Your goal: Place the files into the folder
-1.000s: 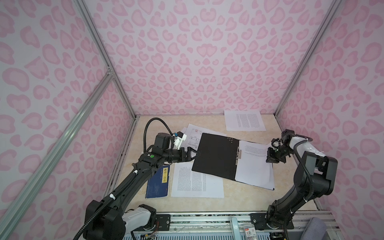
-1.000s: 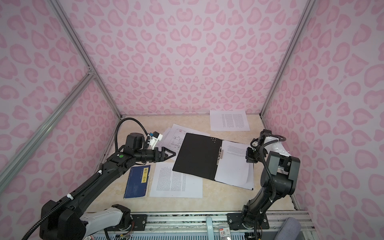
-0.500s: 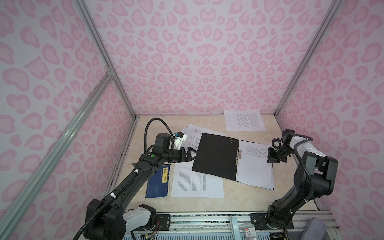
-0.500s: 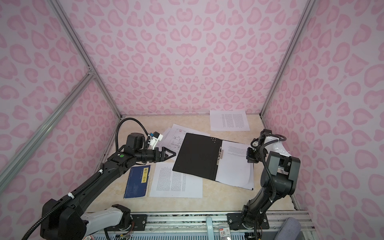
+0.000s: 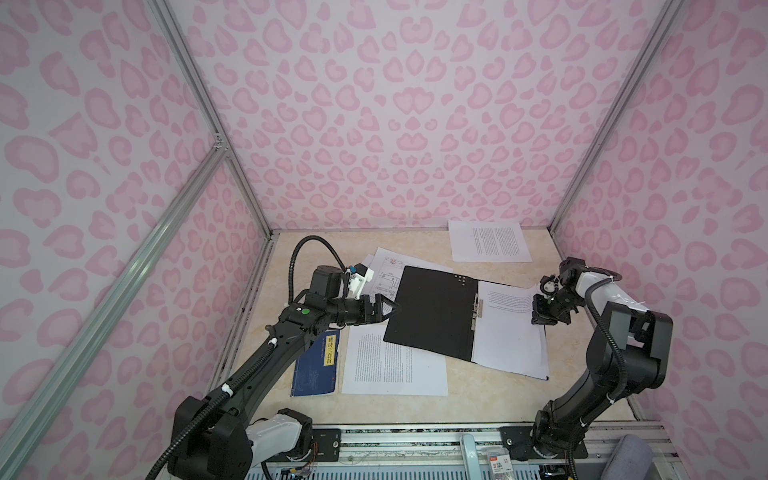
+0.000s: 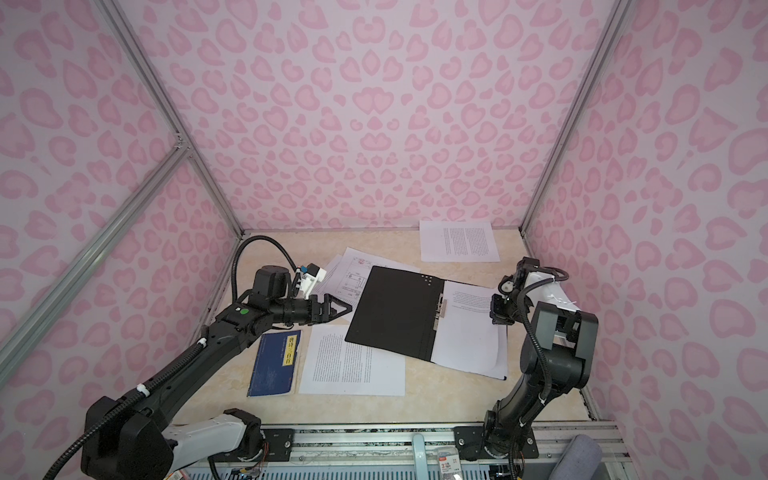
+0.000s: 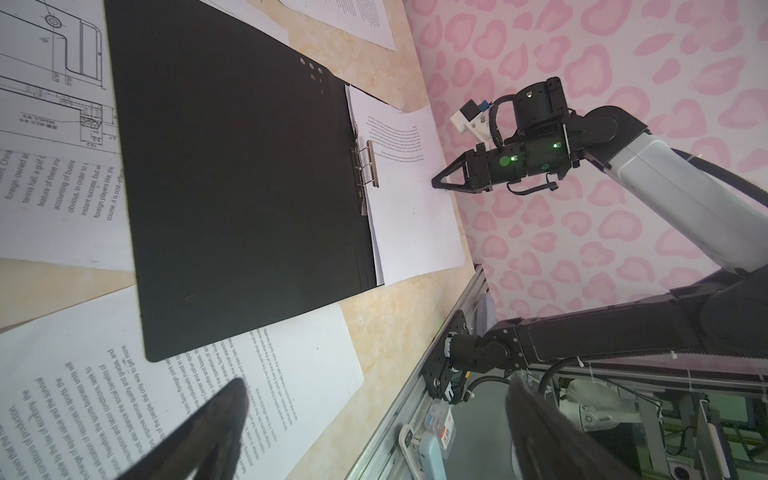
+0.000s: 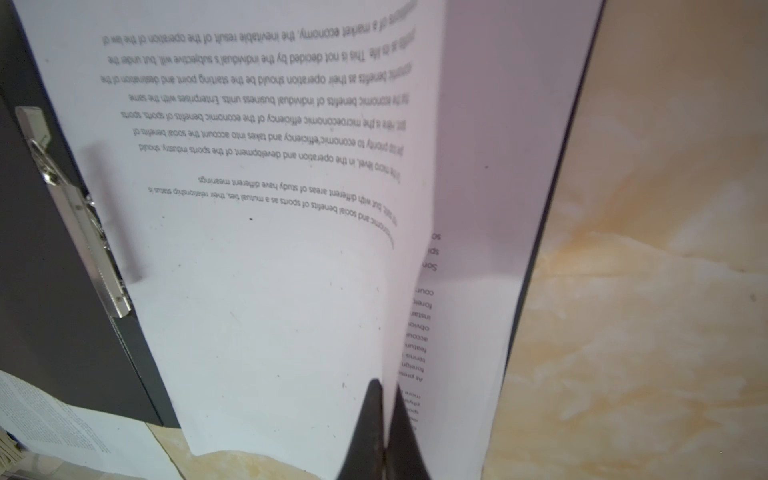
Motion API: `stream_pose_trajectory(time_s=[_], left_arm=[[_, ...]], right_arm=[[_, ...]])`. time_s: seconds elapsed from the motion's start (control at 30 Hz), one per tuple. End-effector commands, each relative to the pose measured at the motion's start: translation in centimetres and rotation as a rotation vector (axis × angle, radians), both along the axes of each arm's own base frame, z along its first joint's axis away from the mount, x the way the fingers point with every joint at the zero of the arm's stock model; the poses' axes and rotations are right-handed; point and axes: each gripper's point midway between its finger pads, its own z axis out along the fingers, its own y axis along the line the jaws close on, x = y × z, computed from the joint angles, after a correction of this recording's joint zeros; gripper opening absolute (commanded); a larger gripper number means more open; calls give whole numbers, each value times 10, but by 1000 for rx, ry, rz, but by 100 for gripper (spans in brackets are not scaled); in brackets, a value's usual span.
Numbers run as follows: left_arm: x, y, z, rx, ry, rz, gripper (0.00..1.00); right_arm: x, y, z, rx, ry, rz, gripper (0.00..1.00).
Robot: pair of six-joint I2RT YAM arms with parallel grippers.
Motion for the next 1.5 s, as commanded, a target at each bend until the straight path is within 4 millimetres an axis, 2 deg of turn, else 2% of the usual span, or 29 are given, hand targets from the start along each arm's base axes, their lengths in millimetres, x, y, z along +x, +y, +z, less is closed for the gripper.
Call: stream_pose_trajectory(time_s=[0.0, 0.03, 0.2, 0.47, 0.5, 0.53, 0.57, 0.63, 0.7, 0.87, 0.93, 1.03, 1.1, 1.17, 1.23, 1.27, 1.37, 1.47], left_arm=[[2, -2, 3, -14, -14, -7, 98], [2, -2, 3, -15, -15, -8, 98], [1, -2, 3, -16, -16, -9, 98], [1, -2, 6, -18, -23, -10, 98], [0, -2, 6, -18, -24, -10, 98], [0, -2, 6, -19, -25, -10, 98], [0, -1, 6, -19, -25, -9, 98], [0, -1, 7, -19, -31, -9, 98], [0, -1, 7, -16, -31, -8, 98], [2, 0, 7, -9, -40, -2, 98], [3, 1, 9, -2, -51, 0, 98], [4, 6, 11, 39, -68, 13, 98], [6, 11, 11, 67, -73, 41, 98], [5, 13, 13, 76, -74, 54, 98], [6, 18, 11, 90, -75, 85, 98], [6, 20, 10, 96, -79, 97, 98], [7, 22, 10, 105, -65, 115, 98], [8, 22, 9, 112, -49, 121, 98]], right_arm=[[-1, -1, -1, -8, 6, 2, 14], [-1, -1, -1, -9, 7, 0, 19], [-3, -2, -2, -4, 11, -13, 26], [-7, -10, -2, -22, 17, -51, 46], [-9, -13, -3, -35, 24, -60, 52], [-9, -15, -3, -42, 22, -70, 89], [-10, -19, -2, -56, 16, -83, 98], [-9, -26, 4, -87, -4, -109, 98], [-6, -28, 18, -107, -29, -131, 98], [20, -38, 100, -240, -249, -194, 98], [25, -55, 128, -277, -327, -348, 98], [36, -53, 161, -183, -460, -411, 98], [46, -54, 173, -154, -571, -482, 98], [55, -56, 177, -86, -659, -586, 98], [65, -54, 168, 0, -686, -661, 98], [72, -51, 162, 46, -689, -692, 95], [102, -30, 140, 133, -686, -735, 93], [143, -11, 117, 216, -662, -756, 89]])
